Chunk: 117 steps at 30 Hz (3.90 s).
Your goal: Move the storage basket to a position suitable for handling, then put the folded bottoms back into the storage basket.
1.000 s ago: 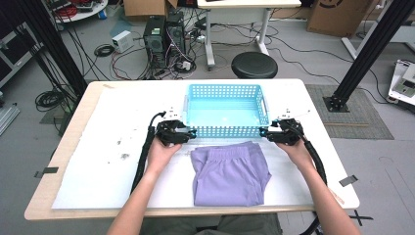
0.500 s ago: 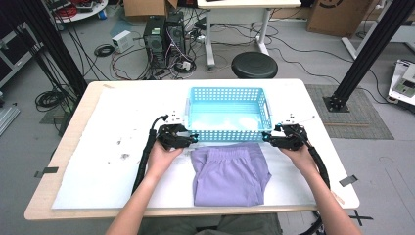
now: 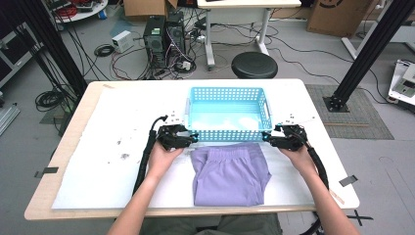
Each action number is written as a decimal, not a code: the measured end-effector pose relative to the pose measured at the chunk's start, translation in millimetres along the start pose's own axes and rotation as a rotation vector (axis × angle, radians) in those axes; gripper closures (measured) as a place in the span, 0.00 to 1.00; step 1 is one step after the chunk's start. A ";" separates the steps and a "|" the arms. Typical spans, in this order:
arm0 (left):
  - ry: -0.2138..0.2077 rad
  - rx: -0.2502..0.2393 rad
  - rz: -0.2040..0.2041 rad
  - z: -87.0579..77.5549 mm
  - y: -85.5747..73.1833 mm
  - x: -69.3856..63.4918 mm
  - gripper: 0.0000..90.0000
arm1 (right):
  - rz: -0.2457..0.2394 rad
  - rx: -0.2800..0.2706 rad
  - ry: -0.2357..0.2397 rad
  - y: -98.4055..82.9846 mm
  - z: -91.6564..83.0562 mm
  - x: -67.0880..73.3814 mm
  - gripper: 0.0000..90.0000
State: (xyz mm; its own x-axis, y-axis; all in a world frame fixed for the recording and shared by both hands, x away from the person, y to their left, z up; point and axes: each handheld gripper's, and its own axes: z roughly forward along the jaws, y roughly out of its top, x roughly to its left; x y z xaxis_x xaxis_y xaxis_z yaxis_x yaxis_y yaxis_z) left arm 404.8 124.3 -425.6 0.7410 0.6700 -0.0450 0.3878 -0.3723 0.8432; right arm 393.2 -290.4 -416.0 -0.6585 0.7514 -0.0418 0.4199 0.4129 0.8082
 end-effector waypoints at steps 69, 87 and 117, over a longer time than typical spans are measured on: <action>0.040 -0.247 0.098 -96.9 -57.2 -38.6 0.31 | 0.029 -0.282 -0.087 -41.9 -79.4 47.3 0.29; -0.058 -0.163 0.006 -83.8 -59.7 -74.7 0.32 | 0.025 -0.270 -0.065 -55.8 -81.0 68.2 0.29; -0.057 0.053 -0.155 -52.8 -62.6 -107.6 0.38 | 0.133 0.010 0.016 -58.0 -54.9 114.0 0.23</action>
State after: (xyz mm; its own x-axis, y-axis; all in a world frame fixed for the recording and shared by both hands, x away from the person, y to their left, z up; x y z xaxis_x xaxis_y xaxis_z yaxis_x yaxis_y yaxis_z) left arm 271.9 109.4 -445.3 0.6996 0.6848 -0.2040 0.5272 -0.3021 0.7942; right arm 259.5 -257.0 -435.4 -0.6066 0.7915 0.0747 0.5103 0.3156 0.8000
